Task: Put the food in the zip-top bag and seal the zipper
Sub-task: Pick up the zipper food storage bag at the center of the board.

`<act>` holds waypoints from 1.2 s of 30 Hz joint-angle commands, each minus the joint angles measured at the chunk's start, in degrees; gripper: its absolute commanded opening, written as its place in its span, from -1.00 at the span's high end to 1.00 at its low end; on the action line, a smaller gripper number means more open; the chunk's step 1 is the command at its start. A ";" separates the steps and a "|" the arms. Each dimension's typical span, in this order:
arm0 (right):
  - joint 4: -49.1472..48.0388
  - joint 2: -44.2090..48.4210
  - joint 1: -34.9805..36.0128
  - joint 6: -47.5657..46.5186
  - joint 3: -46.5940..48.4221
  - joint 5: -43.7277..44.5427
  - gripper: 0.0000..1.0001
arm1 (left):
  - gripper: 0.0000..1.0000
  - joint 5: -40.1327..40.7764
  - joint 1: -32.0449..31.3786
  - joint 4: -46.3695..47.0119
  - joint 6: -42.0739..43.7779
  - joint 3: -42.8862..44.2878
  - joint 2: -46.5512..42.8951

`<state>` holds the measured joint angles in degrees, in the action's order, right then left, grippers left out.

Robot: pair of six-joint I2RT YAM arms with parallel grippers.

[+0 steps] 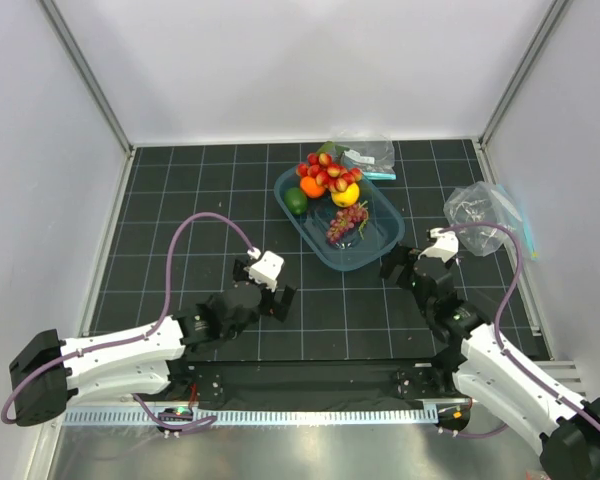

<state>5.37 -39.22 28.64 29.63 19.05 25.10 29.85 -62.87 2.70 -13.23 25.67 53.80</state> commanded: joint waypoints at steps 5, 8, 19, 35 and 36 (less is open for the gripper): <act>-2.29 1.26 -0.25 -0.01 0.11 1.43 -0.99 | -0.99 -0.31 0.12 0.90 0.40 1.93 -0.89; -1.85 0.38 -0.25 0.17 0.46 3.10 -0.99 | -0.99 -1.28 0.12 0.90 0.84 1.66 -1.59; 10.96 -10.86 -5.50 4.30 15.56 13.92 -0.99 | -0.99 -1.98 0.12 1.17 1.02 1.57 -1.33; 12.65 -30.19 -31.89 8.60 30.52 12.51 -0.99 | -0.99 -3.83 0.12 0.99 1.11 2.37 0.34; 12.56 -31.17 -33.11 8.95 30.87 13.38 -0.99 | -0.99 -4.00 0.12 0.99 1.11 2.54 0.51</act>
<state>20.18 -67.53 -2.20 35.94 47.24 35.90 26.70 -62.87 2.22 -12.93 25.87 53.76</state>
